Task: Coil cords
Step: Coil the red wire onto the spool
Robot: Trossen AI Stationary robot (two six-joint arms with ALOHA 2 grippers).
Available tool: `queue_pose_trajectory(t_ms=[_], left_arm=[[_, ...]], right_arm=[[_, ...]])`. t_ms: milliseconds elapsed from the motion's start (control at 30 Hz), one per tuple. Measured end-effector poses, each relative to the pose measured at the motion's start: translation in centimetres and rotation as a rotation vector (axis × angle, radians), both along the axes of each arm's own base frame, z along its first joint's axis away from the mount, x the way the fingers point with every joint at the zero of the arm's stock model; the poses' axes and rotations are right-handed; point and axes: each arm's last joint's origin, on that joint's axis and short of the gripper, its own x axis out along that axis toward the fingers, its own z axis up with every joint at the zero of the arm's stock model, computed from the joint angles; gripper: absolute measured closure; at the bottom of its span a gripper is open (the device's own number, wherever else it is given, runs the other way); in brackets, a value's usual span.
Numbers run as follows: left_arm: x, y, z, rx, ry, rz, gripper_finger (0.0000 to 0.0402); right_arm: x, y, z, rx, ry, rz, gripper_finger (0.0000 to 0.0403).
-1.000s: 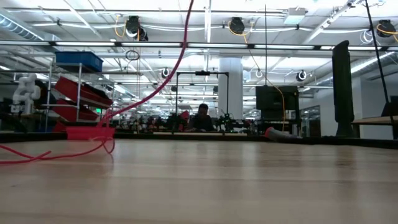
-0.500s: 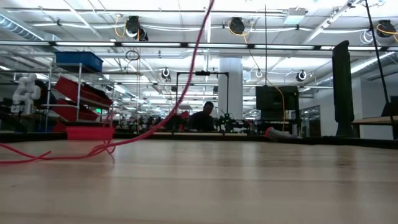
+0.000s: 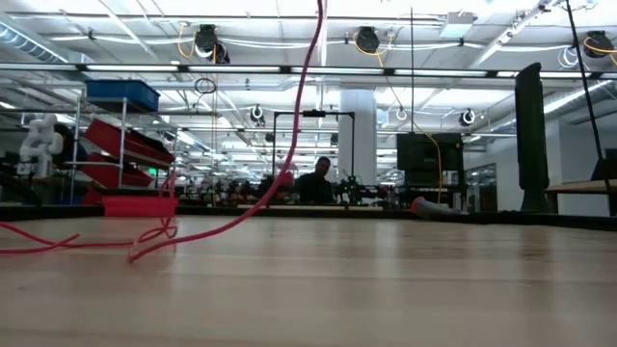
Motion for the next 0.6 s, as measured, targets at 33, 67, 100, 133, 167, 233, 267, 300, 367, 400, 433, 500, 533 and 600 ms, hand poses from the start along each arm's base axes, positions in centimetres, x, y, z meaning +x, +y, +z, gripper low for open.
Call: queue_pose_trajectory(t_ms=[33,67,100,133,167,233,267,300,367,400,433,500,533,600], left_arm=[[0.2,0.1,-0.2,-0.002,-0.002,0.004,0.0278],[0.3,0.2,-0.3,0.001,0.001,0.009,0.0278],[0.5,0.3,-0.5,0.004,0.003,0.014,0.0278],[0.7,0.5,-0.6,0.007,0.005,0.019,0.0278],[0.8,0.6,-0.6,0.008,0.006,0.023,0.0278],[1.0,0.9,-0.6,0.005,0.004,0.031,0.0278],[1.1,1.0,-0.6,0.004,0.003,0.034,0.0278],[1.2,1.0,-0.6,0.003,0.002,0.035,0.0278],[1.3,1.0,-0.5,-0.005,-0.006,0.037,0.0278],[1.3,1.0,-0.4,-0.009,-0.012,0.037,0.0278],[1.3,1.0,-0.4,-0.012,-0.015,0.036,0.0278],[1.3,1.0,-0.3,-0.015,-0.019,0.037,0.0278],[1.3,1.0,-0.3,-0.013,-0.021,0.036,0.0278],[1.3,1.0,-0.2,-0.004,-0.023,0.035,0.0278]], right_arm=[[0.0,0.0,0.0,0.0,0.0,0.0,0.0403],[0.0,0.0,0.0,0.001,0.001,0.001,0.0403],[0.0,0.0,0.0,0.004,0.003,0.006,0.0403],[0.0,0.1,0.0,0.011,0.009,0.016,0.0403],[0.0,0.1,0.0,0.014,0.012,0.021,0.0403],[0.0,0.1,0.0,0.014,0.012,0.022,0.0403],[0.0,0.1,0.0,0.014,0.012,0.022,0.0403],[0.0,0.1,0.0,0.014,0.012,0.022,0.0403],[0.0,0.1,0.0,0.014,0.012,0.022,0.0403],[0.0,0.1,0.0,0.014,0.012,0.022,0.0403],[0.0,0.1,0.0,0.014,0.012,0.022,0.0403],[0.0,0.1,0.0,0.015,0.014,0.024,0.0403],[0.0,0.1,-0.1,0.018,0.016,0.028,0.0403],[0.0,0.1,-0.1,0.022,0.021,0.035,0.0403]])
